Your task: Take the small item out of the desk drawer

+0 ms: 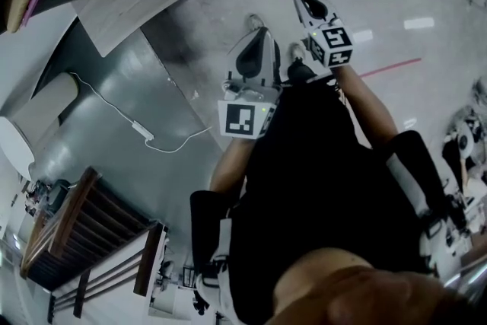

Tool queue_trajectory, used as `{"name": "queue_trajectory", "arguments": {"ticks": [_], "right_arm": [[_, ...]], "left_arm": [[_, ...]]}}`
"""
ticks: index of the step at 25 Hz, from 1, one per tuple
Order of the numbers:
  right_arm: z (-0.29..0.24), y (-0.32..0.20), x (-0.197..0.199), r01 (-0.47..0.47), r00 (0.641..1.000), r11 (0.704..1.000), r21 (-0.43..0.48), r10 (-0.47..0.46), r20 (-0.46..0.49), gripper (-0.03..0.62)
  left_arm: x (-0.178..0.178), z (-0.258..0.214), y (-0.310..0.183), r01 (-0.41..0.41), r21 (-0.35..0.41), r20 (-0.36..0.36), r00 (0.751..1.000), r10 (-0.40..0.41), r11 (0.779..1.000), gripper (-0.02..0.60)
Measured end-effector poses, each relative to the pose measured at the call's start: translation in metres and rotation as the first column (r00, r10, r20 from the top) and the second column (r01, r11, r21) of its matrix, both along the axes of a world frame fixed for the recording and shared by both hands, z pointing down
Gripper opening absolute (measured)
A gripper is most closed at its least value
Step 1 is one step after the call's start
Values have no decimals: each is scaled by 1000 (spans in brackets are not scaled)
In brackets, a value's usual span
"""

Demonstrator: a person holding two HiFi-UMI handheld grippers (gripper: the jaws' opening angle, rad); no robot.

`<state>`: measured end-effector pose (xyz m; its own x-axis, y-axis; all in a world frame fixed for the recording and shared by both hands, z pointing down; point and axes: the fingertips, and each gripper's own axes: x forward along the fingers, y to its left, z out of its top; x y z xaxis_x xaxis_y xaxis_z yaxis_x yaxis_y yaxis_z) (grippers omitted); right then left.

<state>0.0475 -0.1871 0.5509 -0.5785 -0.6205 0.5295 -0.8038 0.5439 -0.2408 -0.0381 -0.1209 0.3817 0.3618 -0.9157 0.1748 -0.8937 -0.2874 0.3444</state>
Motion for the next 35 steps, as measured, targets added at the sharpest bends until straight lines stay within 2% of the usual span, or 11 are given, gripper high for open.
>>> {"name": "queue_trajectory", "arguments": {"ticks": [6,18,31,35], "right_arm": [[71,-17,-7,-5,999,994,-113,-1,-50,58],[197,-46,-4,-38,981,970,-240,-9,-193,120],[320,-64,5,-106,946,920,-376,-24,-323,152],[343,-64,6,-109,938,906,-410,-43,-344,160]], "left_arm": [[-4,16,-14,-22,-24,-4,1000,22,999,-8],[-11,49,-30,-15,-77,-25,1000,13,997,-8],[-17,73,-45,-7,-104,-46,999,3,995,-8],[-19,83,-47,0,-118,-47,999,-5,993,-8]]}}
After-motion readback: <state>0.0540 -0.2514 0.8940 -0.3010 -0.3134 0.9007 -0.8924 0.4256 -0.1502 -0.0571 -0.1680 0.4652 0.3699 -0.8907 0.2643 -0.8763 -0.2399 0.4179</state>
